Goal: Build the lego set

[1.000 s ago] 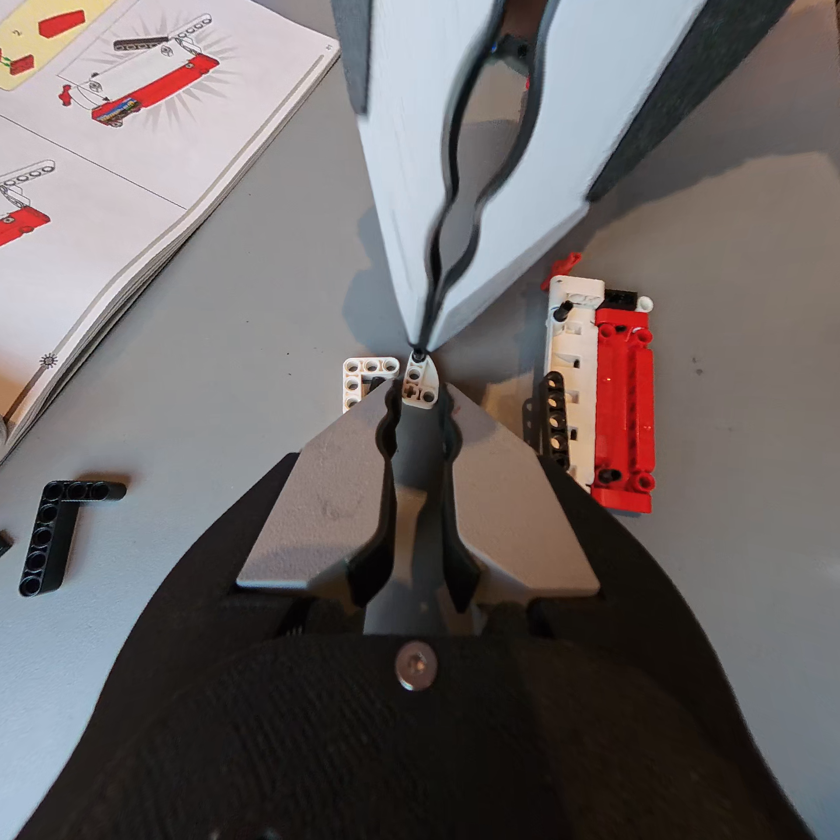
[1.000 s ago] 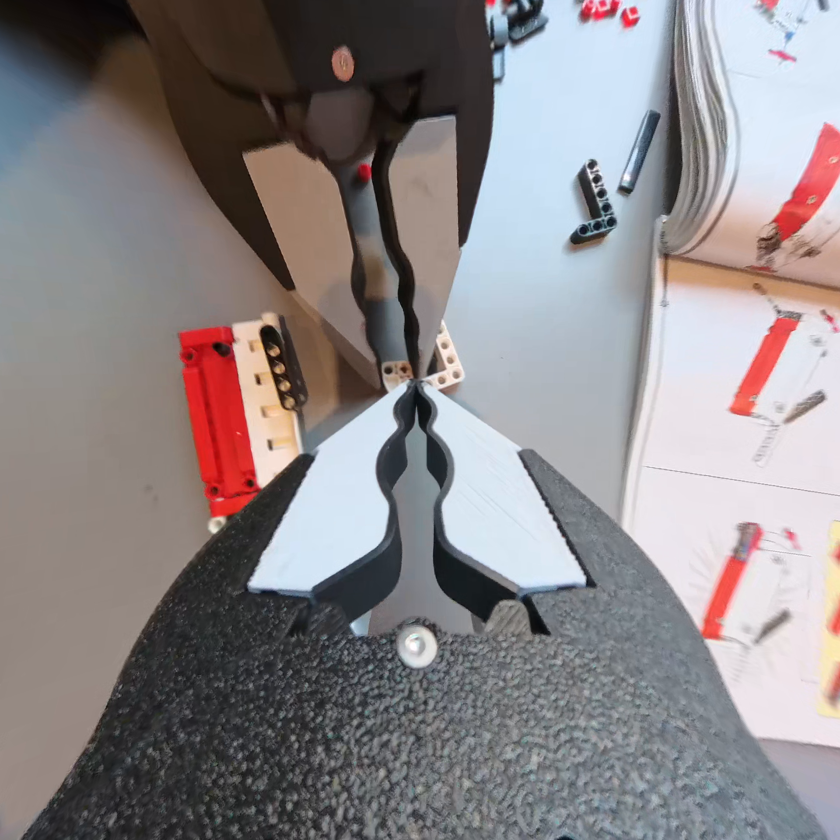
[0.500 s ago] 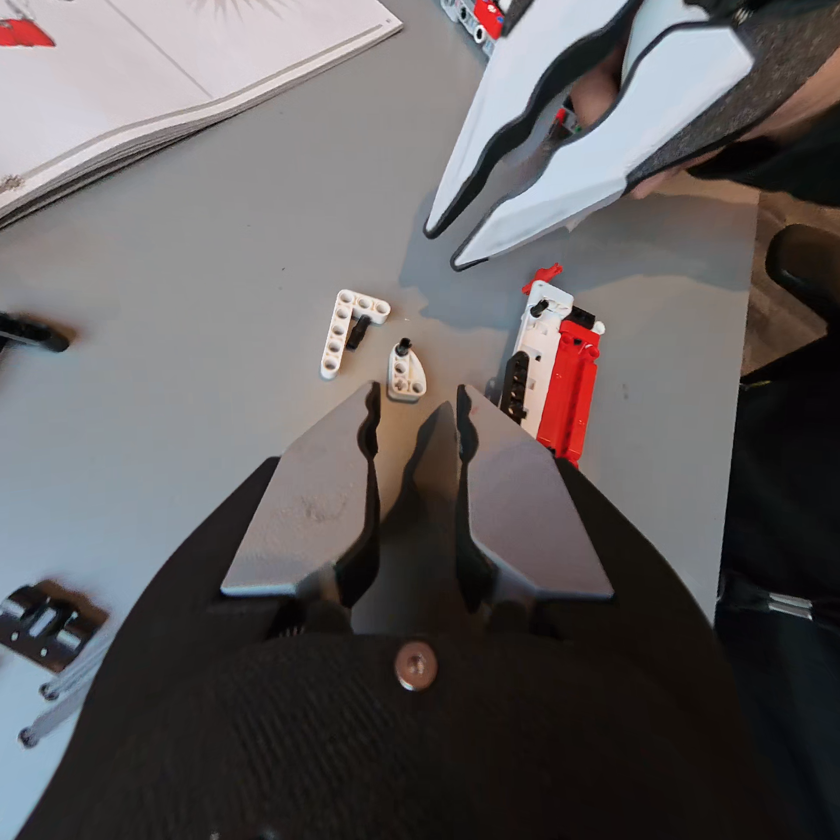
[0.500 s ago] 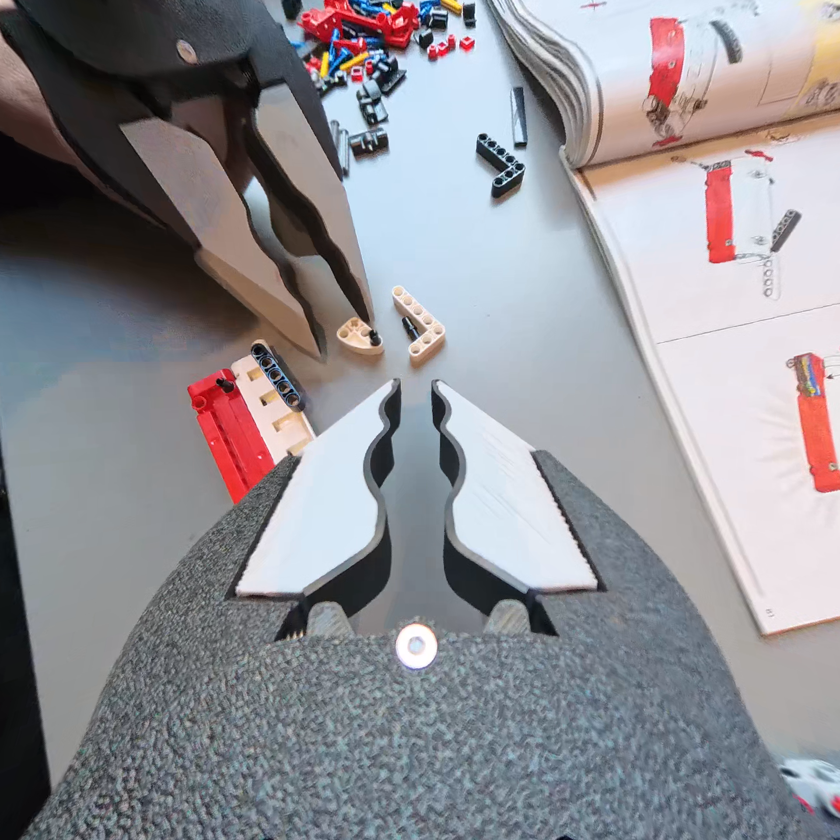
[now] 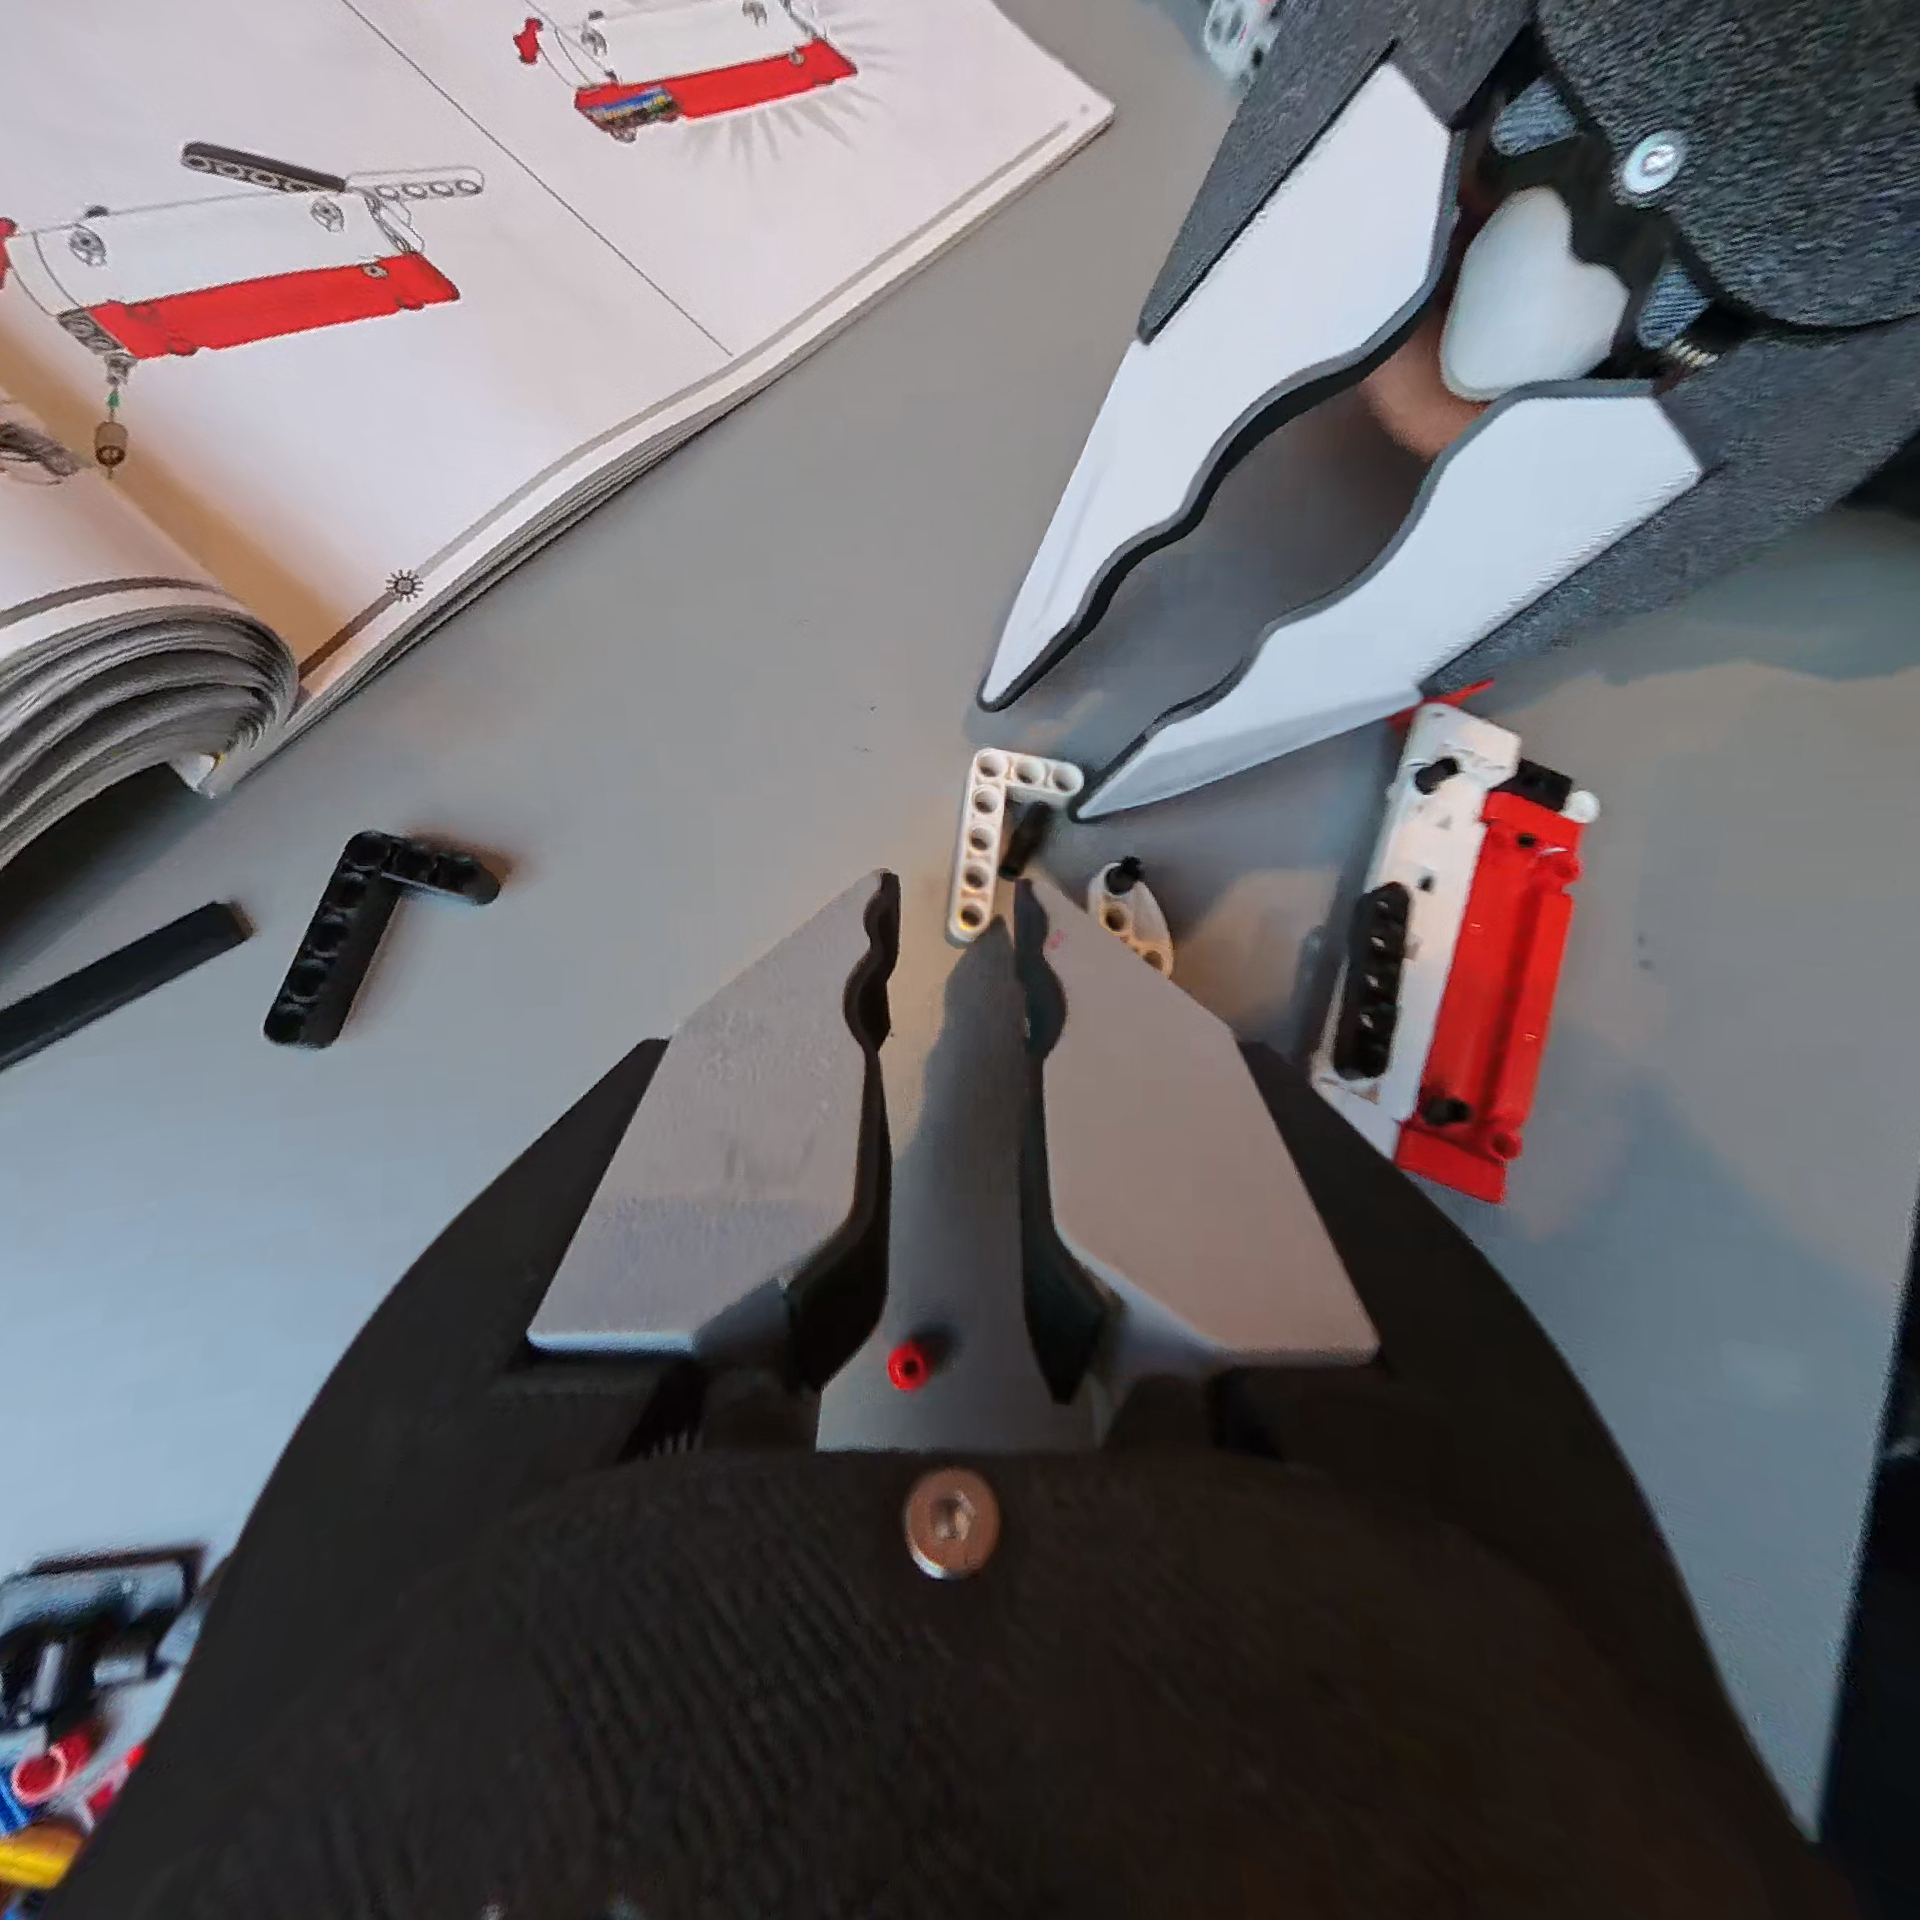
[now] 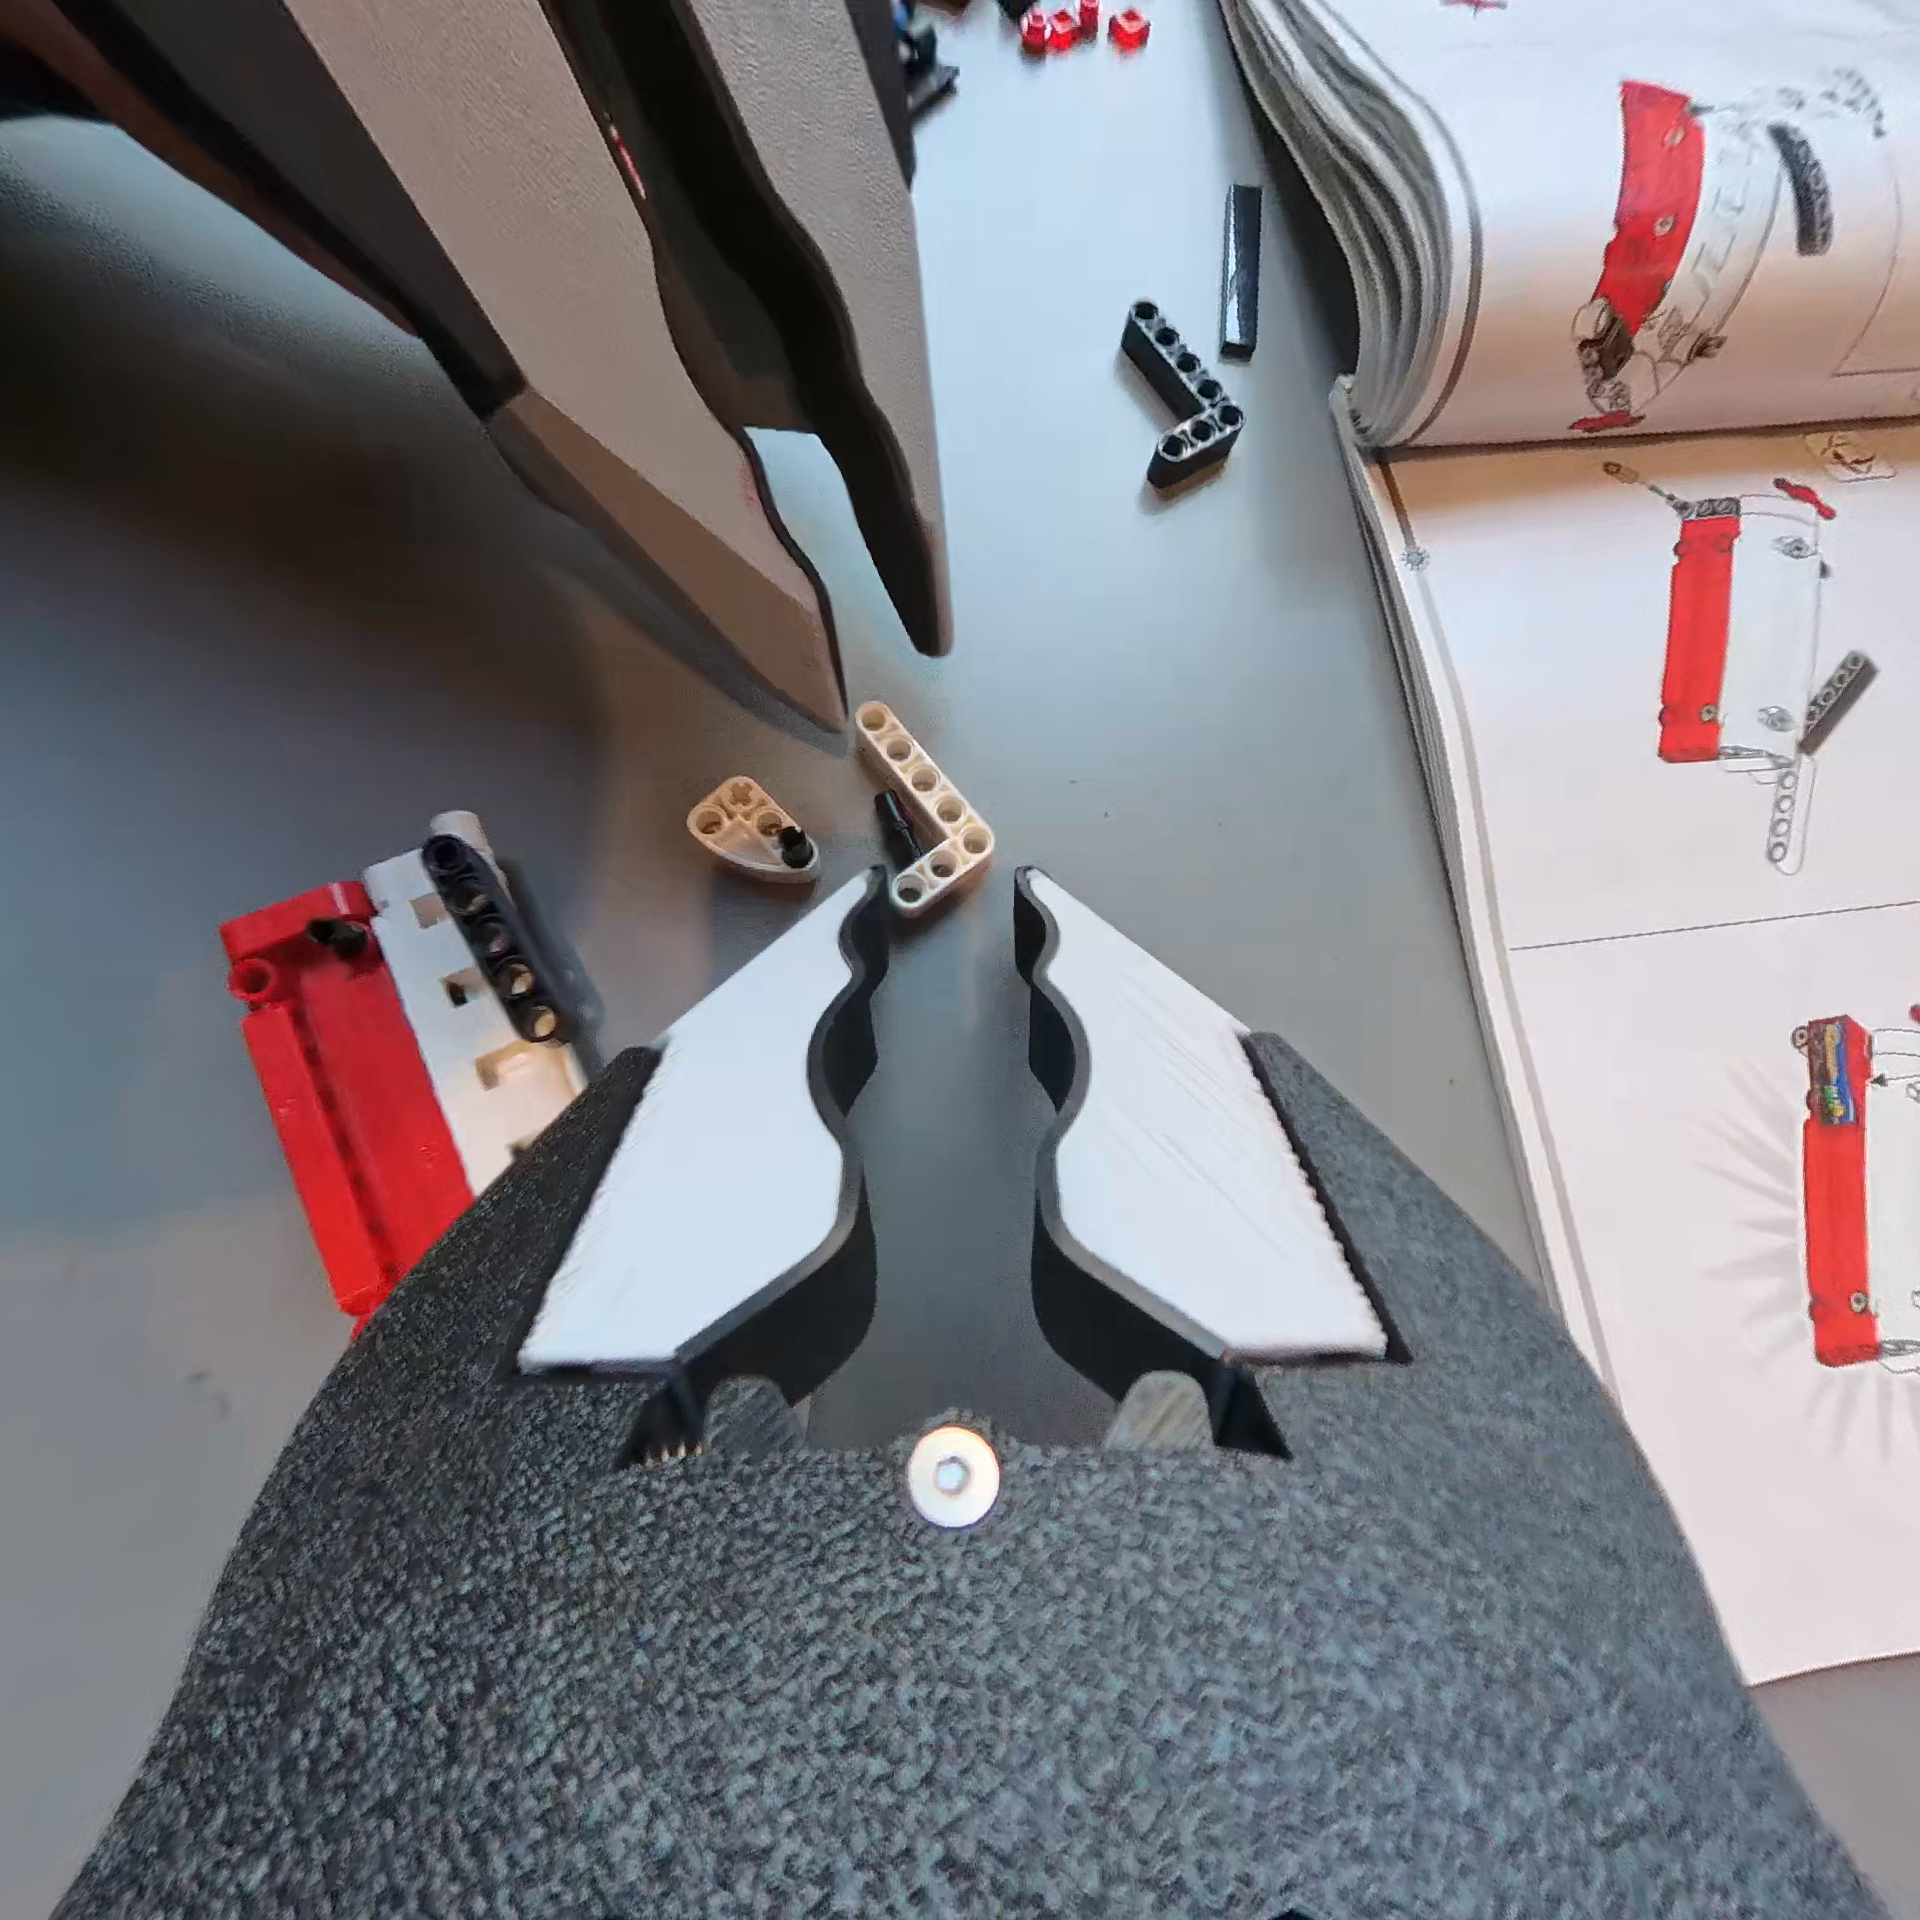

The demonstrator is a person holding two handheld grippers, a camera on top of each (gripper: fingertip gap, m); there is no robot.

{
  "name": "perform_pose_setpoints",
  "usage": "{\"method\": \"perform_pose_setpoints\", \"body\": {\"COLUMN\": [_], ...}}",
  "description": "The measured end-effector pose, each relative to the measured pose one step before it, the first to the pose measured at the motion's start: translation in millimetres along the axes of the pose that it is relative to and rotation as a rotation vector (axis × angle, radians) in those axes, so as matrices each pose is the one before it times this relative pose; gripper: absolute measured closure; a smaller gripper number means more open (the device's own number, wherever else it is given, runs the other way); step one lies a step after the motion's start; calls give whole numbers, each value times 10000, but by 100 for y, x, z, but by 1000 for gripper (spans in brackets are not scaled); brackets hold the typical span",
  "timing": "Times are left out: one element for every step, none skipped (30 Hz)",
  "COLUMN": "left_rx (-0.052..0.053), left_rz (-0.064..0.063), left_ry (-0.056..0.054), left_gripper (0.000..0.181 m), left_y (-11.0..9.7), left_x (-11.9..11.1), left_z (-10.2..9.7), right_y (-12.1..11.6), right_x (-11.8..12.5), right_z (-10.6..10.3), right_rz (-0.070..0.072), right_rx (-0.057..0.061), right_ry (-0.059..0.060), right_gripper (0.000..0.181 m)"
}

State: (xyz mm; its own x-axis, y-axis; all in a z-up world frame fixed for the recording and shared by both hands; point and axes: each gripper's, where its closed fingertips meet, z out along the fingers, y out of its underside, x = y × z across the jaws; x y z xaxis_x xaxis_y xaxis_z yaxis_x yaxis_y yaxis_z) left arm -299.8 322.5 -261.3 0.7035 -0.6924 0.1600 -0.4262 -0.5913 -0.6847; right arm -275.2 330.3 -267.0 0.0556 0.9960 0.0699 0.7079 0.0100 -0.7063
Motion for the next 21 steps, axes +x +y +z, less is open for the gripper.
{"method": "perform_pose_setpoints", "body": {"left_rx": [-124, -98, 67, 48, -32, 46, 103, 118, 56, 7, -72, -124, -116, -97, -66, -35, -26, -58, -107, 0, -19], "left_rz": [153, 112, 75, 29, -25, -4, 34, 81, 137, 210, 215, 171, 106, 22, 37, 33, 14, 0, -26, -17, 1], "left_ry": [-183, -288, -241, -205, -110, 66, 83, 32, 105, 202, 185, 171, 161, 67, 110, 109, 49, 60, 62, -23, -64], "left_gripper": [163, 163, 169, 167, 167, 165, 165, 167, 168, 169, 170, 171, 171, 171, 171, 171, 170, 170, 170, 173, 178], "left_y": [107, 92, -160, -129, -7, -88, -142, -141, -70, -5, 99, 123, 91, 32, -39, -76, -102, -20, 73, -65, -31], "left_x": [-300, -486, -415, -376, -219, 120, 232, 223, 371, 545, 501, 435, 340, 138, 176, 155, 36, 15, -20, -126, -168], "left_z": [504, 405, 193, 93, 31, -108, -234, -294, -290, -173, -27, 130, 239, 284, 258, 201, 174, 165, 180, 124, 68], "right_y": [145, 24, -77, -43, 8, -17, -68, -128, -174, -150, -125, -85, -29, 22, -9, -37, -25, -34, -83, -139, -174], "right_x": [222, 190, 132, 275, 323, 210, 147, 76, -34, -40, -28, -42, -68, -63, -37, -12, -38, -41, -50, -53, -49], "right_z": [214, 129, 20, -11, -32, -53, -106, -160, -204, -222, -216, -191, -146, -111, -103, -104, -84, -77, -111, -131, -168], "right_rz": [-71, -108, -79, -41, -35, 12, 82, 94, 81, 84, 69, 57, 64, 61, 35, 6, -12, -30, -57, -74, -67], "right_rx": [-59, 20, 83, 56, 40, 45, 66, 115, 137, 131, 130, 111, 74, 40, 33, 32, -3, -30, -23, -1, 15], "right_ry": [162, 156, 103, 165, 181, 82, 33, -8, -58, -39, -14, -18, -32, -37, -8, 10, -6, -14, -3, -3, -2], "right_gripper": [158, 158, 159, 162, 162, 162, 162, 163, 163, 163, 163, 164, 165, 165, 165, 165, 166, 166, 166, 166, 166]}}
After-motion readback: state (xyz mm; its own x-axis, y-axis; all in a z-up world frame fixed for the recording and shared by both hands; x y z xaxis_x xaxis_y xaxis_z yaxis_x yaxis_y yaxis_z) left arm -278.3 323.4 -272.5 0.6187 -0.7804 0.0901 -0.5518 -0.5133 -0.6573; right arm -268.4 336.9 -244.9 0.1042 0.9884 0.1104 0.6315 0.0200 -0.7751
